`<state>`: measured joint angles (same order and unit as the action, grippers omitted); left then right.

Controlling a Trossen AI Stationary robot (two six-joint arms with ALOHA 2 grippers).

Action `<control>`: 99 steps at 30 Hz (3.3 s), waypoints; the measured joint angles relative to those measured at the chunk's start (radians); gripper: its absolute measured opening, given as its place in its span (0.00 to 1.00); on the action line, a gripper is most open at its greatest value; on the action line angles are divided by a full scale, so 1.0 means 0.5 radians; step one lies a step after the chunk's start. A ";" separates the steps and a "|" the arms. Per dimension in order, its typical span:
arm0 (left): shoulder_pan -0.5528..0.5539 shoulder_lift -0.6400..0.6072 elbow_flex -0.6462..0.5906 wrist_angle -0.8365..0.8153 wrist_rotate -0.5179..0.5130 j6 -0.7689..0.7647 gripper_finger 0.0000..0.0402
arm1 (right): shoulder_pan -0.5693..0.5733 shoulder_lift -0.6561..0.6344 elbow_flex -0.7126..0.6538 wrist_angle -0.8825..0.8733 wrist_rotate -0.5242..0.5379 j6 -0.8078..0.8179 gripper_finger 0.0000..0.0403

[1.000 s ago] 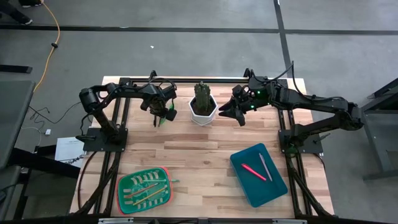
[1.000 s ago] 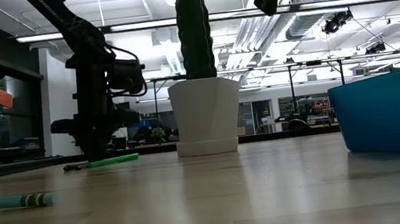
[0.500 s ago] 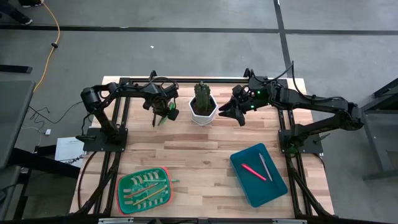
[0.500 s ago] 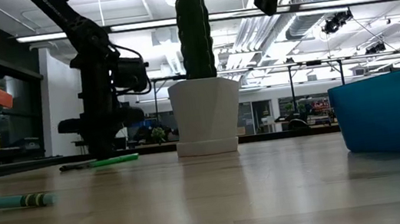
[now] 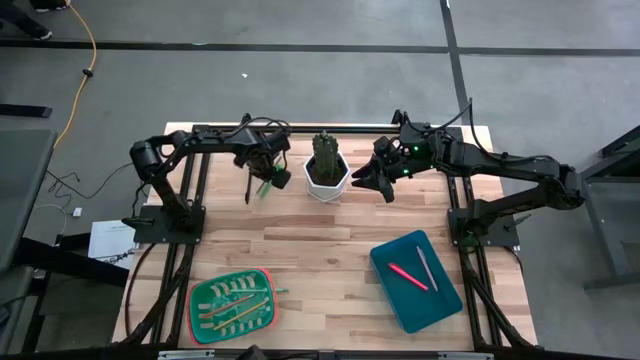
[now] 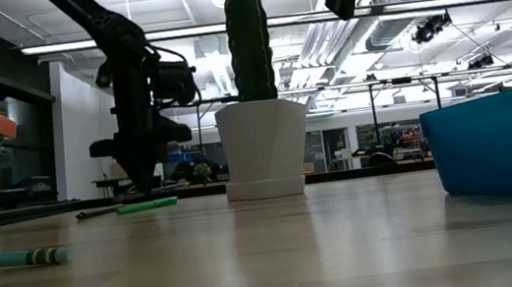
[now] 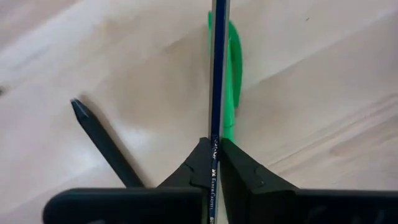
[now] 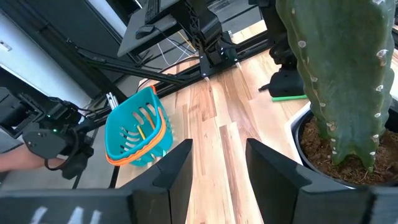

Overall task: Sort pens & pencils
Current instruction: Put the blue pencil into the green bin

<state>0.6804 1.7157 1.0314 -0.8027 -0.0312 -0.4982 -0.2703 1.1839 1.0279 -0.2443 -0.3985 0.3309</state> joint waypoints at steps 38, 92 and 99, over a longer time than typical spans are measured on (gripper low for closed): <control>-0.273 -1.196 0.171 -0.484 -0.019 0.690 0.04 | -0.001 0.000 0.000 0.190 -0.001 0.273 0.35; -3.521 -1.104 -0.123 -0.204 -0.621 -1.791 0.04 | 0.307 0.001 0.000 0.776 0.331 0.709 0.35; -3.500 -1.023 -0.122 -0.161 -0.566 -1.842 0.04 | 0.307 0.001 0.000 0.770 0.331 0.684 0.35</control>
<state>-1.0695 1.2043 0.9703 -0.8831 -0.3140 -1.4192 -0.1169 1.1843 1.0279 0.1407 -0.2329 0.6730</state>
